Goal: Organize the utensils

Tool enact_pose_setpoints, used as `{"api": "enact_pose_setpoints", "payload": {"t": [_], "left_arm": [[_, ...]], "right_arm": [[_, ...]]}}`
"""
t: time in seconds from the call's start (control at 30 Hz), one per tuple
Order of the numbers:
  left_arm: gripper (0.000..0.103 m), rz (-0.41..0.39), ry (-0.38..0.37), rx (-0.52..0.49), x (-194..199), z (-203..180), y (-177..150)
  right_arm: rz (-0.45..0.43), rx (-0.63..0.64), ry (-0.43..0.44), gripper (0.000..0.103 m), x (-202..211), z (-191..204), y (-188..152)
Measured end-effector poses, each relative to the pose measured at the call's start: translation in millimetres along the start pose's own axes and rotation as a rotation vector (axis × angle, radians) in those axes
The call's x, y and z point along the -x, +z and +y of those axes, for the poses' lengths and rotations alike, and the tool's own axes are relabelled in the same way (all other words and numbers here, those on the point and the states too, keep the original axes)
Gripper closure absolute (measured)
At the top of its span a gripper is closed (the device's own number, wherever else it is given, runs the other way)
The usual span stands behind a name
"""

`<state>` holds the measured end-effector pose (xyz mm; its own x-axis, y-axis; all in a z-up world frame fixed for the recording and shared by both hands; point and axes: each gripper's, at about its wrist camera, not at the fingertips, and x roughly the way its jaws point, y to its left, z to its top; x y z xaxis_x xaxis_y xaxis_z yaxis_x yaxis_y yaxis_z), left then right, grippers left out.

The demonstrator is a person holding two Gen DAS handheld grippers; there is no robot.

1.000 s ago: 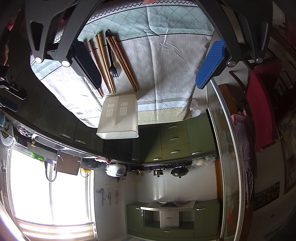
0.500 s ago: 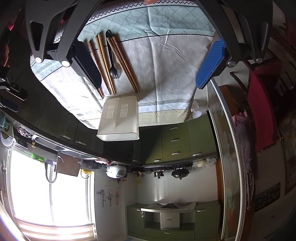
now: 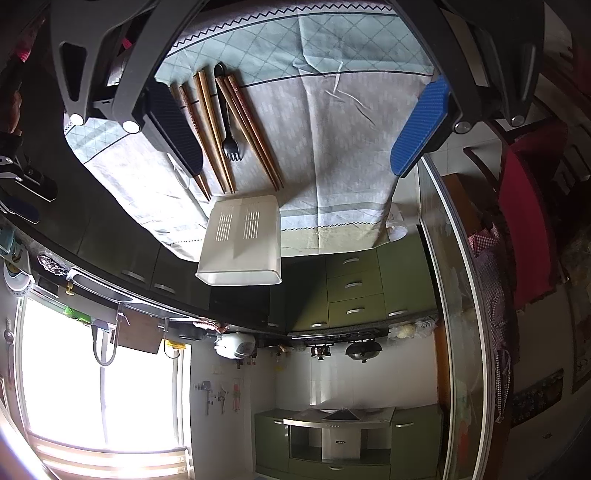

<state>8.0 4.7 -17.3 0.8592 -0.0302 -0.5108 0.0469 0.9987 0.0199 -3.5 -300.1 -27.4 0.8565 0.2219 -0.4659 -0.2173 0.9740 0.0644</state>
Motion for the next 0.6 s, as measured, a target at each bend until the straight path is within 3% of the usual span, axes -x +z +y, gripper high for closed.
{"api": "enact_pose_setpoints", "payload": {"t": [0.4, 0.6], "left_arm": [[0.006, 0.018, 0.001, -0.003, -6, -1, 0], [0.006, 0.132, -0.041, -0.001, -38, -10, 4]], "right_arm": [[0.011, 0.000, 0.000, 0.004, -4, -3, 0], [0.040, -0.003, -0.014, 0.004, -15, -6, -3]]}}
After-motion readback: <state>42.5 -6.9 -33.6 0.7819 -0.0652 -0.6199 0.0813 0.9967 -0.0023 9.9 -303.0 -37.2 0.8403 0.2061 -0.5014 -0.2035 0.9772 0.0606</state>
